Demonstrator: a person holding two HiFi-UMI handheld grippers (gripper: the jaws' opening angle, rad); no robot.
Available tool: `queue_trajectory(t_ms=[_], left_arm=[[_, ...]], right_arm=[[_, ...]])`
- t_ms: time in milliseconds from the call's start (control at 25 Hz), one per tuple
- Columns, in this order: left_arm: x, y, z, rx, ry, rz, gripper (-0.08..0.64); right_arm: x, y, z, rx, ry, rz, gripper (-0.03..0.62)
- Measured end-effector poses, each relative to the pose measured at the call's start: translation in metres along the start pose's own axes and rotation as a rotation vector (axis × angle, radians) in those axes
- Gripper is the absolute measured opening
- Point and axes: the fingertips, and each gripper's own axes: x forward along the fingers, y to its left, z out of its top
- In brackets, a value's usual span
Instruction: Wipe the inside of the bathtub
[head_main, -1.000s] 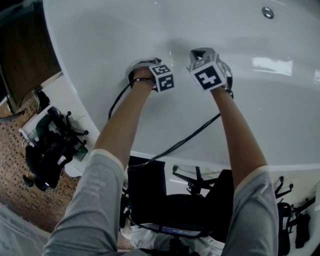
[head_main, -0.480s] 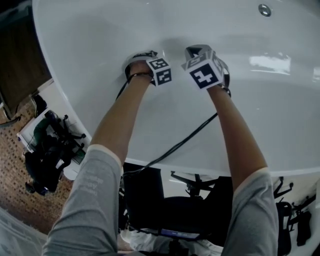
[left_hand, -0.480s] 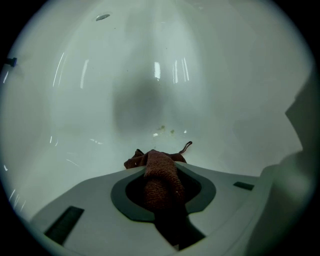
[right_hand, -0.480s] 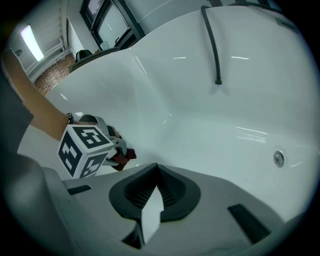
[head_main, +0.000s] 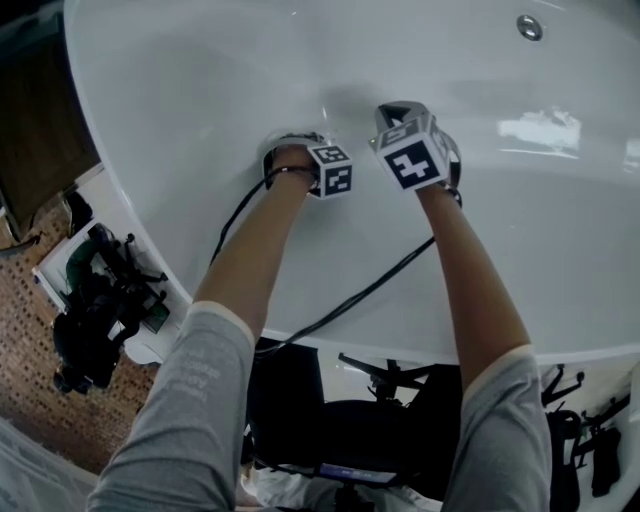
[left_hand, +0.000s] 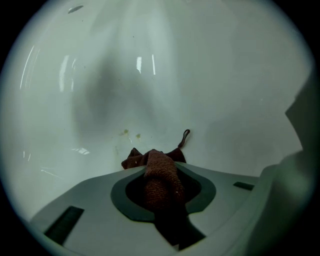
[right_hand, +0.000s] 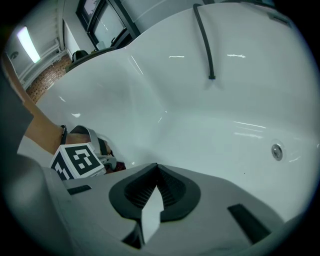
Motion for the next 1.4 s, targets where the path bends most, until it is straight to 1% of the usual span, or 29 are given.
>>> queue_trajectory(t_ms=[80,240,320,400,480,560,680,760,800,840,1000,1040,1080,1160,1240,1320,1400], left_arm=[[0.001,0.01,0.001,-0.008,-0.011,0.037,0.098],[0.0,0.053,0.005,-0.051,-0.024,0.14,0.098],[-0.002,0.073,0.006,-0.067,-0.029,0.173,0.098],[-0.002,0.081,0.009,-0.055,-0.03,0.193,0.098],[0.004,0.07,0.017,-0.024,-0.046,0.173,0.098],[0.012,0.048,0.026,-0.014,-0.07,0.114,0.098],[0.023,0.017,0.036,-0.014,-0.083,0.022,0.098],[0.026,0.009,0.044,-0.009,-0.083,-0.01,0.098],[0.026,0.011,0.048,-0.008,-0.086,-0.005,0.098],[0.025,0.018,0.05,-0.011,-0.094,0.02,0.097],[0.011,0.08,0.047,-0.05,-0.128,0.208,0.097],[0.005,0.096,0.044,-0.062,-0.131,0.239,0.097],[0.001,0.109,0.04,-0.073,-0.135,0.254,0.097],[-0.005,0.121,0.035,-0.09,-0.147,0.244,0.097],[-0.007,0.119,0.037,-0.092,-0.165,0.229,0.097],[-0.005,0.105,0.047,-0.104,-0.206,0.198,0.097],[0.002,0.078,0.06,-0.112,-0.234,0.141,0.097]], right_arm=[[-0.002,-0.003,0.003,-0.001,-0.01,-0.011,0.005],[-0.003,-0.015,0.003,0.008,-0.024,-0.041,0.005],[-0.003,-0.022,0.006,0.001,-0.041,-0.064,0.005],[-0.001,-0.028,0.003,0.003,-0.044,-0.082,0.005],[0.001,-0.031,-0.006,0.016,-0.027,-0.091,0.005],[0.002,-0.03,-0.012,0.019,-0.014,-0.089,0.005],[0.003,-0.029,-0.014,0.015,-0.014,-0.092,0.006],[0.004,-0.031,-0.014,0.015,-0.015,-0.096,0.005],[0.004,-0.033,-0.013,0.015,-0.017,-0.102,0.005],[0.004,-0.034,-0.011,0.015,-0.019,-0.108,0.005],[0.004,-0.041,-0.008,0.01,-0.02,-0.115,0.005],[0.003,-0.045,-0.009,0.015,-0.02,-0.119,0.005],[0.002,-0.049,-0.01,0.026,-0.024,-0.128,0.005],[0.0,-0.057,-0.01,0.047,-0.035,-0.15,0.006],[-0.002,-0.06,-0.011,0.056,-0.036,-0.158,0.006],[-0.001,-0.059,-0.012,0.057,-0.031,-0.151,0.005],[0.001,-0.057,-0.012,0.057,-0.03,-0.147,0.005]])
